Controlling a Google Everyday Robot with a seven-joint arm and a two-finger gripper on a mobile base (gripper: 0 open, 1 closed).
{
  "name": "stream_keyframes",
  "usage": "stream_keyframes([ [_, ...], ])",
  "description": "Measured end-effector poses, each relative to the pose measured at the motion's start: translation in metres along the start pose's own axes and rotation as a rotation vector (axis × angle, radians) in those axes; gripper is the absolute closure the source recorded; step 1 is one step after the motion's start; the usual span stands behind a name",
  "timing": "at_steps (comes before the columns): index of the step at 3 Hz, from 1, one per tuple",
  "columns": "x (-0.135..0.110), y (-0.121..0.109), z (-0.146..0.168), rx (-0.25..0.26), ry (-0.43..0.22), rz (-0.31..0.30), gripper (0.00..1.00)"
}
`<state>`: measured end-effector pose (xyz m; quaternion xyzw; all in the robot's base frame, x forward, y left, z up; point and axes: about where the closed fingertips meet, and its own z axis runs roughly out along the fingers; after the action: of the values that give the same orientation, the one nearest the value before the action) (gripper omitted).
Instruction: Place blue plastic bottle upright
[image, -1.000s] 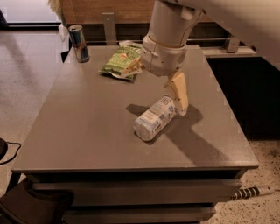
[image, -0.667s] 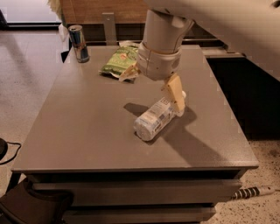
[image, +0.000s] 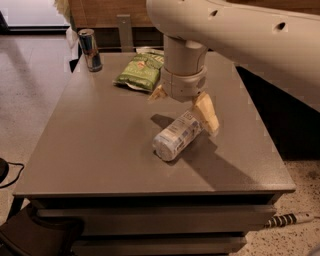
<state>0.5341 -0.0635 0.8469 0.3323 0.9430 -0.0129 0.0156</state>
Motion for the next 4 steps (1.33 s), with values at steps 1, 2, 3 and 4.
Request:
stream_keyframes([
  [1, -0.022, -0.014, 0.012, 0.029, 0.003, 0.041, 0.03],
  [2, -0.033, -0.022, 0.022, 0.031, 0.071, 0.078, 0.26],
  [3, -0.032, -0.021, 0.022, 0.024, 0.069, 0.058, 0.47],
  [4, -0.033, -0.021, 0.021, 0.018, 0.065, 0.042, 0.71],
])
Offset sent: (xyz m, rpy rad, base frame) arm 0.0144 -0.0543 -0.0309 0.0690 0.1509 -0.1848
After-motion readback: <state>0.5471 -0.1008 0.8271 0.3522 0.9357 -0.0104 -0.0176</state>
